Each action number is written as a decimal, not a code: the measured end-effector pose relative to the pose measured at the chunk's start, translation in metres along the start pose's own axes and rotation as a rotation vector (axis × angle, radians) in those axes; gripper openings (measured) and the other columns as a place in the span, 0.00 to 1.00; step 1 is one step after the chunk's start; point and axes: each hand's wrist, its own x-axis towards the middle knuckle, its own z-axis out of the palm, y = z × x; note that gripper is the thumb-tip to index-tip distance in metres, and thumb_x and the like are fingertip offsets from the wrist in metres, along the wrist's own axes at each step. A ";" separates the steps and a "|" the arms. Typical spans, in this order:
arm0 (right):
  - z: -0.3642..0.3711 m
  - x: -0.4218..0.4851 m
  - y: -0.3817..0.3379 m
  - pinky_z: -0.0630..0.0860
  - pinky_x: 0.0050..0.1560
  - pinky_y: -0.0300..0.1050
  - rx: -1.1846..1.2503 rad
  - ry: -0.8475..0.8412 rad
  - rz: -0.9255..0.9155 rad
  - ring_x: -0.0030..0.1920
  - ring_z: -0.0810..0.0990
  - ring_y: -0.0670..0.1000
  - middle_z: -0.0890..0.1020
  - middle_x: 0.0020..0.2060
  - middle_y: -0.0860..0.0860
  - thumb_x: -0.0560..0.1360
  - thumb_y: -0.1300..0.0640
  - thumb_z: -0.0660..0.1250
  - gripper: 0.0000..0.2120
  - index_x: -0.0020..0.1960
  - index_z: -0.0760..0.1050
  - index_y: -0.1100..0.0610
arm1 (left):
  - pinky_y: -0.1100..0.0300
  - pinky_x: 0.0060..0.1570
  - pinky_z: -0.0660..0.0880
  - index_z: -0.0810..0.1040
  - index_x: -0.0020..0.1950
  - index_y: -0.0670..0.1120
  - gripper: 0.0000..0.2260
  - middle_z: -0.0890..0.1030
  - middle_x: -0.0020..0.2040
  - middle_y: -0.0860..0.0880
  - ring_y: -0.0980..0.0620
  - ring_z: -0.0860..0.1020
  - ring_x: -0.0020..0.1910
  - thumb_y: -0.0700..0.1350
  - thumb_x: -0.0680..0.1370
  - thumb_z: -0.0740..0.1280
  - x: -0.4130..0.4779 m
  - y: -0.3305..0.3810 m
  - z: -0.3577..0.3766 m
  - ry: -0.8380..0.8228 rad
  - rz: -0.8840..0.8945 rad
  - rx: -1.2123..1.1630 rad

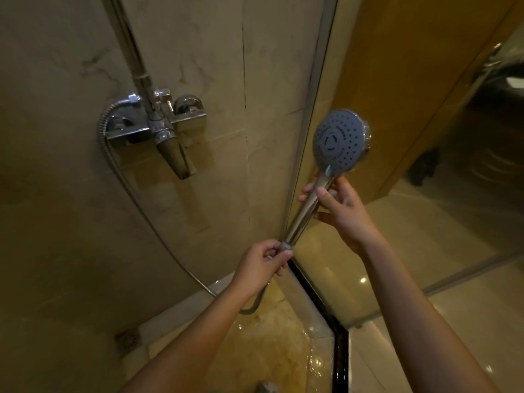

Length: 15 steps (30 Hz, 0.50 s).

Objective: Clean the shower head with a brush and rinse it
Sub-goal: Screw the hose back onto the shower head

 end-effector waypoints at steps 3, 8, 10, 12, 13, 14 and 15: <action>0.000 0.000 -0.006 0.79 0.55 0.53 -0.041 -0.015 -0.020 0.52 0.83 0.51 0.83 0.49 0.50 0.79 0.60 0.62 0.18 0.68 0.65 0.60 | 0.60 0.36 0.74 0.78 0.39 0.47 0.05 0.78 0.32 0.50 0.56 0.75 0.27 0.42 0.75 0.68 -0.001 0.003 0.003 0.028 0.004 0.004; 0.001 0.002 -0.009 0.78 0.50 0.53 -0.147 0.034 -0.064 0.49 0.84 0.49 0.84 0.47 0.51 0.76 0.59 0.67 0.18 0.63 0.68 0.59 | 0.58 0.39 0.74 0.79 0.36 0.50 0.07 0.79 0.31 0.52 0.55 0.76 0.29 0.41 0.74 0.69 0.002 -0.001 0.013 0.088 0.017 -0.038; -0.001 0.005 -0.008 0.80 0.47 0.50 -0.174 0.046 -0.054 0.47 0.84 0.48 0.83 0.47 0.52 0.75 0.59 0.69 0.18 0.61 0.69 0.59 | 0.57 0.40 0.75 0.79 0.36 0.51 0.07 0.80 0.32 0.51 0.54 0.77 0.30 0.42 0.73 0.70 0.002 -0.002 0.016 0.086 0.021 -0.042; -0.003 0.006 -0.009 0.80 0.42 0.44 -0.201 0.057 -0.045 0.48 0.84 0.50 0.82 0.49 0.56 0.72 0.55 0.72 0.18 0.57 0.69 0.59 | 0.57 0.41 0.75 0.79 0.35 0.53 0.08 0.80 0.33 0.50 0.54 0.78 0.32 0.43 0.73 0.70 0.002 -0.003 0.019 0.077 0.036 -0.031; -0.004 0.007 -0.009 0.79 0.42 0.43 -0.220 0.066 -0.032 0.50 0.83 0.53 0.81 0.50 0.59 0.71 0.53 0.72 0.18 0.56 0.69 0.58 | 0.57 0.41 0.75 0.79 0.35 0.53 0.07 0.80 0.34 0.50 0.54 0.78 0.32 0.44 0.73 0.70 0.002 -0.003 0.020 0.067 0.040 -0.022; -0.005 0.008 -0.008 0.79 0.43 0.44 -0.234 0.076 -0.021 0.50 0.82 0.57 0.80 0.49 0.61 0.71 0.51 0.73 0.19 0.54 0.69 0.58 | 0.57 0.42 0.76 0.79 0.35 0.54 0.07 0.81 0.34 0.50 0.55 0.79 0.33 0.45 0.73 0.70 0.002 -0.003 0.021 0.053 0.040 -0.016; -0.005 0.008 -0.008 0.78 0.44 0.46 -0.244 0.082 -0.015 0.48 0.80 0.59 0.78 0.47 0.63 0.70 0.50 0.74 0.20 0.53 0.69 0.59 | 0.57 0.43 0.76 0.79 0.36 0.54 0.06 0.81 0.35 0.49 0.55 0.80 0.34 0.45 0.73 0.70 0.002 -0.003 0.022 0.040 0.037 -0.011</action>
